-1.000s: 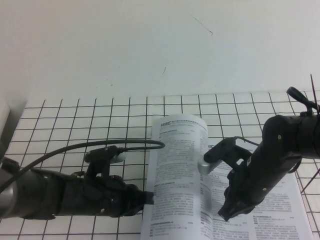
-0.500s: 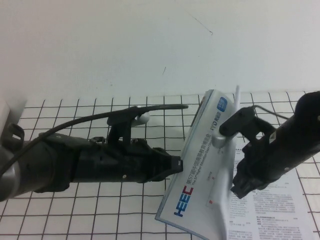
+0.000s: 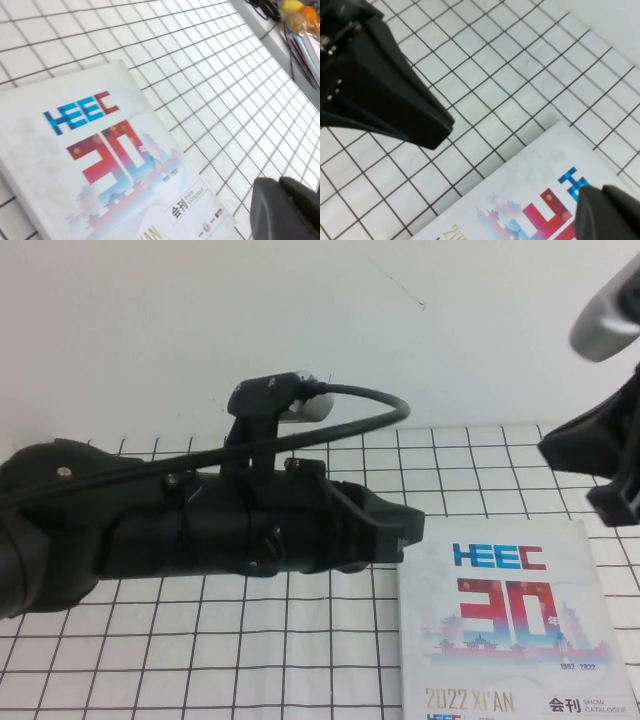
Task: Close book
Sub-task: 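Close the open booklet and leave it lying on the table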
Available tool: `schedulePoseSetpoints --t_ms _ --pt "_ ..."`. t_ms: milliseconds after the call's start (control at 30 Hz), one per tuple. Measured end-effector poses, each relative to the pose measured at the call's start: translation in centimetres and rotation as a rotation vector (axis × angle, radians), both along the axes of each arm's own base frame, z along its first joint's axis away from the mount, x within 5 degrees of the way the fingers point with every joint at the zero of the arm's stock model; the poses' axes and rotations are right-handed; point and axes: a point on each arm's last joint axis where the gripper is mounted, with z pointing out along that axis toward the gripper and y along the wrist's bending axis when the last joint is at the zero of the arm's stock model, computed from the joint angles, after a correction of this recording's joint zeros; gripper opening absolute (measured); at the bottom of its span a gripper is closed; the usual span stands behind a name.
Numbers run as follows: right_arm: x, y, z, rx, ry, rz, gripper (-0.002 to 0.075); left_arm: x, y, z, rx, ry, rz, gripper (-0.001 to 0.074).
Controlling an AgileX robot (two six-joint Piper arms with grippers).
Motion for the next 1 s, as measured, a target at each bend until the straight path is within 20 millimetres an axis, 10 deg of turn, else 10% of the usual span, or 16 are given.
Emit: schedulePoseSetpoints --t_ms 233,633,1000 --pt "-5.2 -3.4 4.7 -0.018 -0.124 -0.037 -0.0003 -5.2 2.3 5.4 0.072 -0.17 -0.074 -0.0004" --pt "-18.8 -11.4 9.1 0.07 -0.473 -0.112 -0.0003 -17.2 13.9 9.0 0.339 -0.302 0.117 -0.0004" --pt "-19.8 -11.1 1.3 0.219 -0.491 -0.092 -0.0003 -21.8 18.7 3.7 0.239 -0.313 0.344 -0.0003"
